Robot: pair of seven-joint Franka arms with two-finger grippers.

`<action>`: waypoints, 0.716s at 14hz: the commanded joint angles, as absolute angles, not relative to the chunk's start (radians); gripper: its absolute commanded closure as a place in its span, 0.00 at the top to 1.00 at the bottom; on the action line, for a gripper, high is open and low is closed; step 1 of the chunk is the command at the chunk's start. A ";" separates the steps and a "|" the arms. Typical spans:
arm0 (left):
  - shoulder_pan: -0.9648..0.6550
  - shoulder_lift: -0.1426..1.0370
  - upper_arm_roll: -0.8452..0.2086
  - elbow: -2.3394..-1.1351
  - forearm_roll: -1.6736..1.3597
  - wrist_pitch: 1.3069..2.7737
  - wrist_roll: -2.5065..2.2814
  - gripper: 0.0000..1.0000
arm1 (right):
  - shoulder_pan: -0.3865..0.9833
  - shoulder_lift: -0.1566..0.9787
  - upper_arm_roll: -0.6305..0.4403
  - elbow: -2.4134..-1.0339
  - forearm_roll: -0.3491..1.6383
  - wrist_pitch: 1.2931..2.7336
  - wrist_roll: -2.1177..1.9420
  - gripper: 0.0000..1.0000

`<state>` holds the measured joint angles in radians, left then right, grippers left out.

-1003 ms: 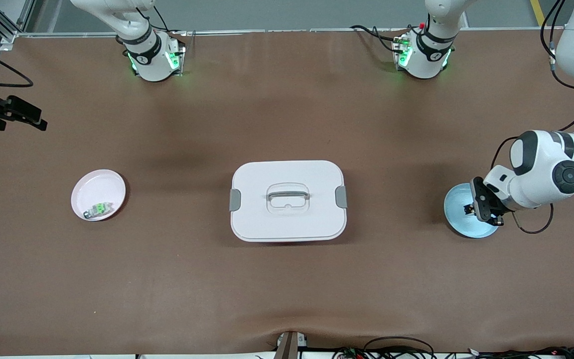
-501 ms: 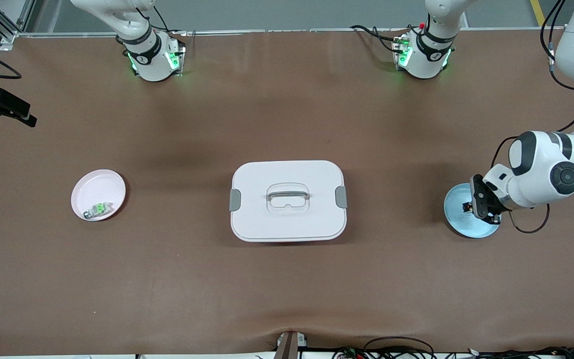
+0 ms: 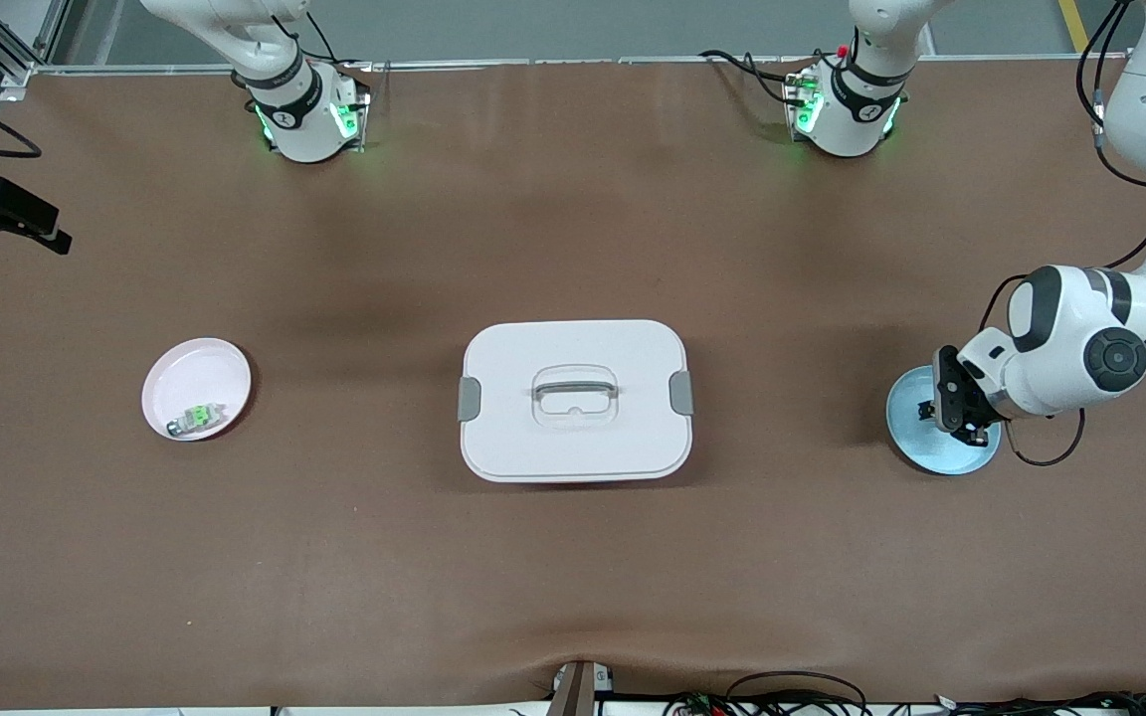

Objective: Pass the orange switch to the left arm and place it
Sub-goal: 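Lower the switch onto the blue plate with the left gripper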

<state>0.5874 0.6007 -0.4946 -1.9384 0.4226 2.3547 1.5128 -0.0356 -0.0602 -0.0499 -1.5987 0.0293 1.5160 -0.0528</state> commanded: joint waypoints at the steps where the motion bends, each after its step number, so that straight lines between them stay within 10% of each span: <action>1: 0.598 0.600 -0.502 -1.940 0.478 2.365 1.523 0.05 | -0.054 -0.048 -0.034 -1.569 0.014 1.499 -0.055 1.00; 5: 0.598 0.597 -0.502 -1.934 0.480 2.365 1.523 0.47 | -0.054 -0.048 -0.034 -1.571 0.014 1.499 -0.057 1.00; 6: 0.598 0.595 -0.503 -1.931 0.480 2.365 1.516 0.63 | -0.052 -0.048 -0.034 -1.571 0.014 1.499 -0.057 1.00; 7: 0.600 0.595 -0.503 -1.930 0.474 2.365 1.508 1.00 | -0.052 -0.046 -0.034 -1.571 0.014 1.499 -0.057 1.00; 10: 0.600 0.568 -0.505 -1.911 0.463 2.358 1.506 1.00 | -0.052 -0.046 -0.034 -1.571 0.014 1.499 -0.057 1.00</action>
<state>0.5877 0.5996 -0.4947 -1.9168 0.4571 2.3598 1.5111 -0.0356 -0.0578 -0.0495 -1.5954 0.0288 1.5158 -0.0528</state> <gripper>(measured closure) 0.300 0.000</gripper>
